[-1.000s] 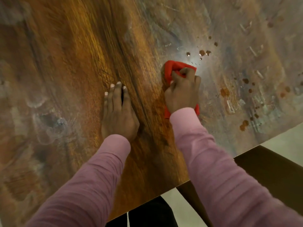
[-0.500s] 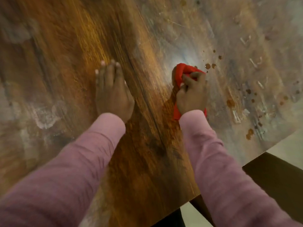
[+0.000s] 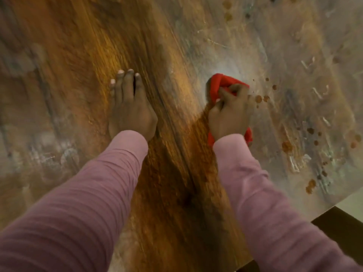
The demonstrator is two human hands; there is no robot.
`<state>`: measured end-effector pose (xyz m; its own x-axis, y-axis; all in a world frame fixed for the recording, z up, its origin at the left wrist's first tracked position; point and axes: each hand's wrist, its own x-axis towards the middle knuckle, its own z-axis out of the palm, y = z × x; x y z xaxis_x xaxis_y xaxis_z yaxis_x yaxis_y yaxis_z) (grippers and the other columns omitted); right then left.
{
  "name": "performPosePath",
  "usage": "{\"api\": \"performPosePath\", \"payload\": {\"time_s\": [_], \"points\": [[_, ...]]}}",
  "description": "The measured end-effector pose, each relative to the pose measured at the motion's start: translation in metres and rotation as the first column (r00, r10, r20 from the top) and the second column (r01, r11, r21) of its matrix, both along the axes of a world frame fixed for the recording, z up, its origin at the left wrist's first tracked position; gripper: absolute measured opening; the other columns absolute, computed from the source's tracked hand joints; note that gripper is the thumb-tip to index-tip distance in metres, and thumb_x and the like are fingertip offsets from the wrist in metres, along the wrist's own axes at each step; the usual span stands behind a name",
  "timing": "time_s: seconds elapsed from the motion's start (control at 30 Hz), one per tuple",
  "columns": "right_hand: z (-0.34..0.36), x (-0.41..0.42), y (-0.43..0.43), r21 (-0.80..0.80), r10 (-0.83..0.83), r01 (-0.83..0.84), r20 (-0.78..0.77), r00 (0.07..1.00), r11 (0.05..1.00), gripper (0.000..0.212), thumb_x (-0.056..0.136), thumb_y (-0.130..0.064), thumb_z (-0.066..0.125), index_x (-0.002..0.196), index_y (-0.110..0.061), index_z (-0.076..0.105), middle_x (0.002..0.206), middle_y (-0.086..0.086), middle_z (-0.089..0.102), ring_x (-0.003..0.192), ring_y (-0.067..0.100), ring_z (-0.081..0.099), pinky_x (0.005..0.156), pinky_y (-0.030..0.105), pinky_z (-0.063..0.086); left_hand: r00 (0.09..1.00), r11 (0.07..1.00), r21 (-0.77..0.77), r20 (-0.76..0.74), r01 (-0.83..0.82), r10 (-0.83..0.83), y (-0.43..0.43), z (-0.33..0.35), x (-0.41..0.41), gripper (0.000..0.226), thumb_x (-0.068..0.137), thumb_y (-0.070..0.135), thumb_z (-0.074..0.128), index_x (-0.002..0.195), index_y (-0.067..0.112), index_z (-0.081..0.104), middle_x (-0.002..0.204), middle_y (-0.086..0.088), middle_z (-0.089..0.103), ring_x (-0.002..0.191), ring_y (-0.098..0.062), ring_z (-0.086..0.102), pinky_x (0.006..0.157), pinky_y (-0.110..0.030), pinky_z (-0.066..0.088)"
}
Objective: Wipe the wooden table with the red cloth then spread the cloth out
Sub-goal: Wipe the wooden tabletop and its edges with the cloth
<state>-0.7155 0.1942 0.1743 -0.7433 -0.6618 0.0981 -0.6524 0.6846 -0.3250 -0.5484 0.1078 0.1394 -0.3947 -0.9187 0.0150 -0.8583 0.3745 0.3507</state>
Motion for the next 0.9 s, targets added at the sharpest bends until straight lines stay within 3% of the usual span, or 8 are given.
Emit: {"api": "performPosePath", "payload": {"time_s": [0.17, 0.23, 0.37, 0.47, 0.57, 0.7, 0.77, 0.9], "points": [[-0.004, 0.070, 0.010, -0.086, 0.440, -0.435, 0.060, 0.896, 0.896, 0.039, 0.077, -0.015, 0.044, 0.102, -0.011, 0.073, 0.116, 0.010, 0.061, 0.098, 0.036, 0.051, 0.085, 0.037, 0.045, 1.000, 1.000, -0.008, 0.000, -0.020, 0.020, 0.000, 0.000, -0.001, 0.063, 0.089, 0.023, 0.017, 0.145, -0.002, 0.030, 0.153, -0.017, 0.027, 0.145, -0.032, 0.014, 0.119, -0.038, 0.000], [-0.004, 0.055, 0.011, -0.069, 0.508, -0.505, 0.039, 0.861, 0.861, 0.034, 0.078, -0.009, 0.051, 0.104, -0.010, 0.072, 0.115, 0.011, 0.062, 0.096, 0.037, 0.053, 0.084, 0.039, 0.047, 1.000, 1.000, -0.002, 0.001, -0.016, 0.016, -0.001, 0.001, -0.001, 0.063, 0.089, 0.024, 0.017, 0.145, -0.001, 0.030, 0.153, -0.017, 0.026, 0.145, -0.032, 0.014, 0.119, -0.038, 0.000], [-0.002, -0.007, -0.021, 0.017, 0.197, -0.197, 0.023, 0.980, 0.980, 0.032, 0.082, -0.007, 0.054, 0.108, -0.015, 0.071, 0.122, 0.007, 0.055, 0.108, 0.033, 0.046, 0.090, 0.036, 0.043, 1.000, 1.000, 0.009, 0.000, -0.006, 0.006, -0.002, 0.000, 0.000, 0.061, 0.091, 0.024, 0.017, 0.145, -0.002, 0.029, 0.153, -0.017, 0.026, 0.145, -0.032, 0.013, 0.119, -0.038, 0.000], [-0.001, -0.009, -0.046, -0.016, 0.019, -0.019, 0.036, 0.999, 1.000, 0.029, 0.083, -0.009, 0.053, 0.104, -0.017, 0.072, 0.122, 0.003, 0.053, 0.109, 0.029, 0.044, 0.087, 0.028, 0.037, 1.000, 1.000, 0.010, -0.013, -0.015, 0.015, -0.001, 0.001, 0.000, 0.060, 0.091, 0.022, 0.020, 0.145, -0.002, 0.031, 0.153, -0.018, 0.027, 0.144, -0.032, 0.015, 0.120, -0.039, 0.001], [-0.003, 0.036, -0.046, -0.075, 0.208, -0.203, 0.067, 0.976, 0.976, 0.031, 0.078, -0.010, 0.055, 0.102, -0.015, 0.073, 0.118, 0.007, 0.057, 0.106, 0.033, 0.048, 0.088, 0.036, 0.043, 1.000, 0.999, 0.019, -0.010, -0.026, 0.026, 0.000, 0.004, -0.002, 0.064, 0.089, 0.025, 0.016, 0.145, -0.002, 0.031, 0.153, -0.018, 0.027, 0.144, -0.033, 0.016, 0.120, -0.039, 0.002], [-0.006, 0.063, -0.039, -0.075, 0.533, -0.529, 0.040, 0.845, 0.845, 0.035, 0.077, -0.011, 0.050, 0.103, -0.015, 0.073, 0.117, 0.008, 0.062, 0.097, 0.035, 0.053, 0.083, 0.040, 0.045, 1.000, 0.999, 0.046, -0.023, -0.018, 0.019, -0.001, 0.005, -0.003, 0.070, 0.087, 0.033, 0.011, 0.145, -0.002, 0.031, 0.153, -0.019, 0.027, 0.145, -0.033, 0.017, 0.119, -0.038, 0.000], [-0.008, 0.036, -0.046, -0.020, 0.475, -0.475, 0.004, 0.880, 0.880, 0.034, 0.078, -0.009, 0.054, 0.105, -0.016, 0.072, 0.120, 0.007, 0.059, 0.102, 0.036, 0.051, 0.085, 0.039, 0.046, 1.000, 1.000, 0.023, -0.005, -0.001, 0.001, -0.001, 0.003, -0.001, 0.066, 0.088, 0.028, 0.014, 0.145, -0.001, 0.031, 0.153, -0.018, 0.027, 0.145, -0.032, 0.016, 0.119, -0.037, 0.000], [-0.005, -0.024, -0.074, -0.012, 0.095, -0.094, 0.048, 0.994, 0.995, 0.037, 0.081, -0.010, 0.051, 0.111, -0.020, 0.070, 0.125, 0.002, 0.050, 0.113, 0.028, 0.041, 0.094, 0.037, 0.043, 1.000, 1.000, 0.010, -0.007, 0.000, 0.000, 0.000, 0.001, -0.001, 0.066, 0.088, 0.027, 0.013, 0.146, 0.000, 0.029, 0.154, -0.017, 0.026, 0.144, -0.031, 0.015, 0.119, -0.037, -0.001]]}}
